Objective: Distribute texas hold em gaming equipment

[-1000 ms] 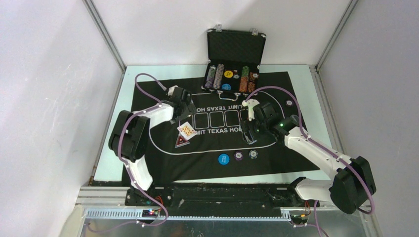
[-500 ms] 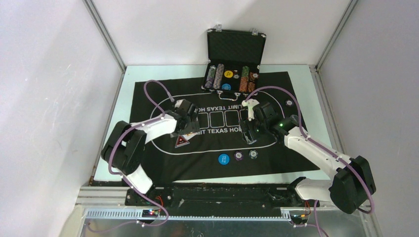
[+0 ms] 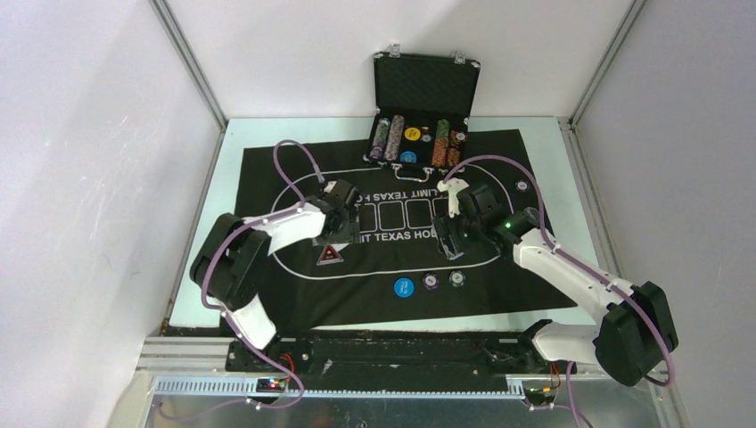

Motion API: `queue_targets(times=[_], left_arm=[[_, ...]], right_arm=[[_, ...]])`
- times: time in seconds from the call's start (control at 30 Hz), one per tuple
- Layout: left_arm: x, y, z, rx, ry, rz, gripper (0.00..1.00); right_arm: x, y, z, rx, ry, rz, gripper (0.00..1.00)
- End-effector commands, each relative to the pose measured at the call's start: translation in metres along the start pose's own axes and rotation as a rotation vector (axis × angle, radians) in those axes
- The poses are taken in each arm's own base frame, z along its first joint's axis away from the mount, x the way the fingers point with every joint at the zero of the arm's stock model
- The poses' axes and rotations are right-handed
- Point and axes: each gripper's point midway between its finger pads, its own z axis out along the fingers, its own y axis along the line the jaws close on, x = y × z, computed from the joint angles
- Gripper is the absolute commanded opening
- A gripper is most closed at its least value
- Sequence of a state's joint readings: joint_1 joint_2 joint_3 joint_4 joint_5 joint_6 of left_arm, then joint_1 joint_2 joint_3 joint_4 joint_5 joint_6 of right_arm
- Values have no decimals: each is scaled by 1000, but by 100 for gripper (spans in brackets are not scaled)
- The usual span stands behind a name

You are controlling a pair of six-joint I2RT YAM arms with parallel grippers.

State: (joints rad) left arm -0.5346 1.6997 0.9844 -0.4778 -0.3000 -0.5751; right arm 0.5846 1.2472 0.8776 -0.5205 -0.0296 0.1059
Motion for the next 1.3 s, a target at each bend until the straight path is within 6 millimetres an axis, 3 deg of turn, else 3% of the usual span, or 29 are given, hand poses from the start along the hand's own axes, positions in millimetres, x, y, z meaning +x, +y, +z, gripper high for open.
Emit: queue_targets(times=[0.0, 0.27, 0.47, 0.63, 0.73, 0.87, 0.97, 1.27], left_arm=[[-13, 21, 16, -56, -15, 3, 77], [-38, 23, 31, 32, -32, 15, 74], [-48, 16, 15, 101, -81, 43, 77], [-57, 20, -9, 122, -141, -10, 91], [-59, 27, -11, 131, -149, -132, 99], [-69, 31, 2, 184, -129, -276, 100], [-73, 19, 14, 238, -91, -283, 100], [-78, 18, 40, 196, -31, -291, 100]], right_arm=[[-17, 0, 0, -3, -63, 18, 1], [-16, -5, 0, 10, -62, 27, 1], [-16, -7, 1, 11, -60, 32, 1], [-17, -7, -1, 11, -66, 34, 1], [-17, -7, -1, 13, -66, 35, 1], [-17, -7, -1, 12, -65, 35, 1], [-16, -9, -2, 21, -65, 35, 1], [-16, -10, -3, 27, -69, 37, 1]])
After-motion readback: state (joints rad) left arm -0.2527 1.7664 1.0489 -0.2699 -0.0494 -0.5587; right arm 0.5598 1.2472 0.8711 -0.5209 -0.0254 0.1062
